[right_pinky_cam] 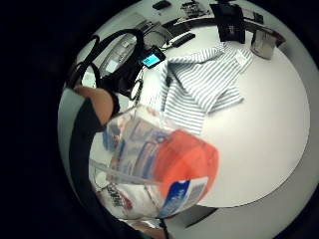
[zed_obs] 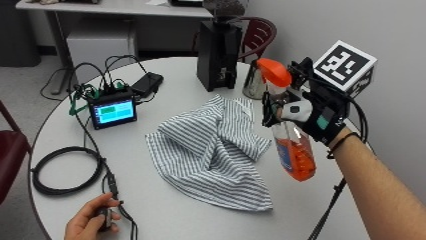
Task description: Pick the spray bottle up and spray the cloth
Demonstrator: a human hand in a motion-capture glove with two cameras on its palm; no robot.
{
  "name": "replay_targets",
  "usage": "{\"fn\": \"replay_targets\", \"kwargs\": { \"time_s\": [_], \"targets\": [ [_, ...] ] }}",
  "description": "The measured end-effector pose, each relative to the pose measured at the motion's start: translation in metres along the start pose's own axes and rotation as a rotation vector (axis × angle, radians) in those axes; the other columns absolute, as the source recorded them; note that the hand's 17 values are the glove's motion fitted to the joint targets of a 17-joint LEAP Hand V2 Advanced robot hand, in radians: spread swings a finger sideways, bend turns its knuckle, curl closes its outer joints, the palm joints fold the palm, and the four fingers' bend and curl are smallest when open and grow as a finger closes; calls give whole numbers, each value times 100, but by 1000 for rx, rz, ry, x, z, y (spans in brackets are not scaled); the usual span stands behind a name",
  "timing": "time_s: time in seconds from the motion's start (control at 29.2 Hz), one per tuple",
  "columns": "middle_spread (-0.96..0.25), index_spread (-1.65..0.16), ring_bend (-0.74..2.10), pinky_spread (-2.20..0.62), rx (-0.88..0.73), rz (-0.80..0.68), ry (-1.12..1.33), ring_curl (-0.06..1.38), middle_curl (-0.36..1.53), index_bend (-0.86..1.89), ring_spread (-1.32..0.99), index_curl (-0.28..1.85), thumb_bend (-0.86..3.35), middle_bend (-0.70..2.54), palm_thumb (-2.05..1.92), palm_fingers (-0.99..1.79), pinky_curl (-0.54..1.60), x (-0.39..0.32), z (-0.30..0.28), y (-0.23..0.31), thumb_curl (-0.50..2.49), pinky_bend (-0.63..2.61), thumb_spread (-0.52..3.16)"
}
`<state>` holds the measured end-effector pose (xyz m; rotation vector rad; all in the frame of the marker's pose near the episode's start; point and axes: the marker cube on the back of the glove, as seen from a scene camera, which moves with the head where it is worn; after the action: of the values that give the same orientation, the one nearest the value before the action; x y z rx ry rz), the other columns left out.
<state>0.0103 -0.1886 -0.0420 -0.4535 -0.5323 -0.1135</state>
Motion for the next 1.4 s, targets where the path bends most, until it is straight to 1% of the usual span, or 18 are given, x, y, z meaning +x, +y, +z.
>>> {"fn": "replay_targets", "kwargs": {
  "time_s": [0.17,0.48,0.62,0.79,0.89,1.1,1.27,1.4],
  "targets": [
    [-11,-24,58,-3,-51,10,12,48,54,16,-14,47,-3,43,106,112,35,1,6,-9,72,21,23],
    [-12,-24,68,-4,-219,19,83,49,54,10,-13,45,-6,40,91,119,36,-26,1,-25,68,25,52],
    [-12,-24,69,-5,-295,34,64,48,55,10,-13,43,-4,46,87,123,37,-25,15,-31,67,28,63],
    [-11,-23,71,-5,-343,58,78,48,56,11,-12,42,-2,48,88,122,38,-9,42,-30,66,29,72],
    [-11,-23,73,-5,-331,46,76,48,56,11,-12,41,-2,49,89,121,38,-10,44,-30,65,29,75],
    [-10,-23,71,-3,-249,14,104,47,57,13,-11,41,-2,53,91,117,37,-18,35,-33,64,26,79],
    [-11,-23,67,-2,-242,47,124,46,57,11,-12,40,-2,53,91,111,37,-15,37,-30,64,25,80],
    [-11,-22,66,2,-234,77,170,46,57,6,-14,37,-2,58,92,103,35,-14,37,-28,63,17,84]
  ]
}}
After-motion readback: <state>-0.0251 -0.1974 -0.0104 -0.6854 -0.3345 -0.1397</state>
